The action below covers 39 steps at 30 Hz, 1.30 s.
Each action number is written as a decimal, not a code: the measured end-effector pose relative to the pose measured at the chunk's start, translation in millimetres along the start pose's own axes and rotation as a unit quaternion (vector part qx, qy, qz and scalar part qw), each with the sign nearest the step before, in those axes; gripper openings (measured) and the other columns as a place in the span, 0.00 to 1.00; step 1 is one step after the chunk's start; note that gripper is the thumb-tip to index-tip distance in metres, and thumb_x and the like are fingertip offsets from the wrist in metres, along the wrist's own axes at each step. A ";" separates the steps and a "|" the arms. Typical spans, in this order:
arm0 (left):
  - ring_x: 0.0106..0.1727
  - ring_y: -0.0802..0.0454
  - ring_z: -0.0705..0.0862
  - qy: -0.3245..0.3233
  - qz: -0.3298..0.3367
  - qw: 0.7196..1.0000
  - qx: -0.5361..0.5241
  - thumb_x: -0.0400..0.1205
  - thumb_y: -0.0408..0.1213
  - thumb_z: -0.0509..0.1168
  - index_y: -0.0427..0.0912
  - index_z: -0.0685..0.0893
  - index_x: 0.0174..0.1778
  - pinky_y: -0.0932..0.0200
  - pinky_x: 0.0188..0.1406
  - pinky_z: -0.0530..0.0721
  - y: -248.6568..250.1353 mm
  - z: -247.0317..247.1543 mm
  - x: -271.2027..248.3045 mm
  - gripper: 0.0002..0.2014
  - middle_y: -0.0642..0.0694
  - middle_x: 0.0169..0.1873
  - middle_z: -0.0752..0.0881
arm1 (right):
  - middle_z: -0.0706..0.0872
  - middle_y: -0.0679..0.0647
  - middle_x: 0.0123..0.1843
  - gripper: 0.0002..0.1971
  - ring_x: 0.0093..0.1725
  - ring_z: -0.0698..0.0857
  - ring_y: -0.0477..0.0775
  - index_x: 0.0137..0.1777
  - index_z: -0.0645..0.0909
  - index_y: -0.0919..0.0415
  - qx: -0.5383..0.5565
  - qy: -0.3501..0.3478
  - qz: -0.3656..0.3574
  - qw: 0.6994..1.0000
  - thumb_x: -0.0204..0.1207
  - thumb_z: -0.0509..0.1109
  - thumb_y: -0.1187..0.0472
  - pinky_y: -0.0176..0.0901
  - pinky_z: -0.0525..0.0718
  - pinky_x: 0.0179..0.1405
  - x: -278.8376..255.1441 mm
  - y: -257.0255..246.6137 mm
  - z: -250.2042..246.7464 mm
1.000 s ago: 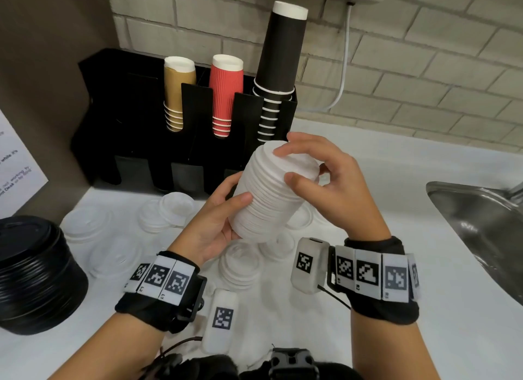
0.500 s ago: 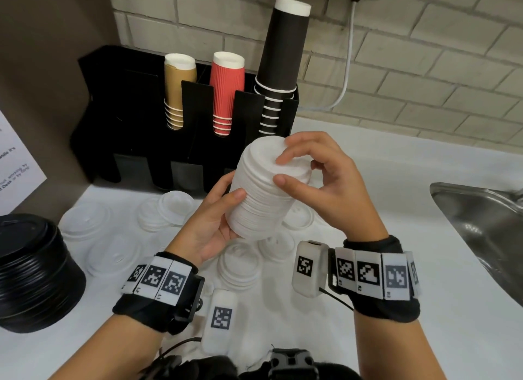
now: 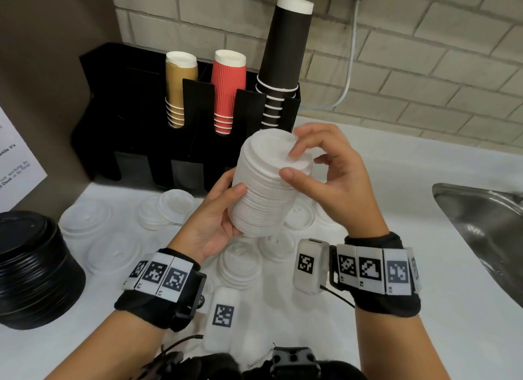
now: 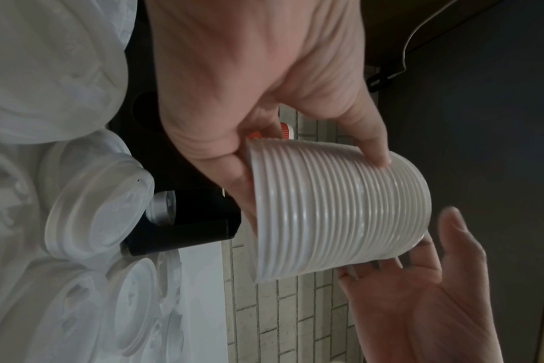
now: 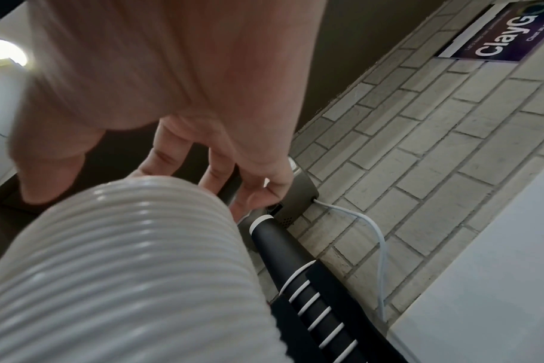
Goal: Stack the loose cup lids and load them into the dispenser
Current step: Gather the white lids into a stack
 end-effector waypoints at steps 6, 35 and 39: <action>0.66 0.47 0.85 0.016 0.015 1.000 -0.021 0.51 0.55 0.87 0.55 0.82 0.66 0.48 0.47 0.90 12.1 -12.4 -3.5 0.45 0.48 0.63 0.86 | 0.84 0.38 0.50 0.06 0.52 0.81 0.39 0.51 0.80 0.49 0.052 0.166 0.178 0.969 0.80 0.64 0.60 0.34 0.77 0.51 12.3 91.3 -53.6; 0.71 0.42 0.82 0.036 0.036 0.999 0.008 0.57 0.55 0.85 0.50 0.72 0.78 0.45 0.49 0.90 26.3 -31.6 -11.5 0.52 0.43 0.71 0.81 | 0.83 0.55 0.49 0.51 0.39 0.84 0.59 0.77 0.52 0.46 -0.428 -0.313 0.407 0.744 0.54 0.75 0.51 0.45 0.86 0.32 -0.1 243.2 -11.1; 0.69 0.44 0.83 0.027 0.033 0.999 0.009 0.56 0.56 0.85 0.53 0.76 0.73 0.46 0.48 0.90 22.6 -27.8 -8.3 0.48 0.46 0.68 0.84 | 0.83 0.59 0.50 0.50 0.41 0.85 0.61 0.79 0.51 0.58 -0.466 -0.308 0.396 0.729 0.60 0.76 0.56 0.42 0.81 0.31 3.9 242.9 -25.1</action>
Point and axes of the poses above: each hand's wrist, its own x-axis towards the middle knuckle, its own z-axis out of the palm, y = z × x, the point moved 9 cm from there along x, towards the middle knuckle
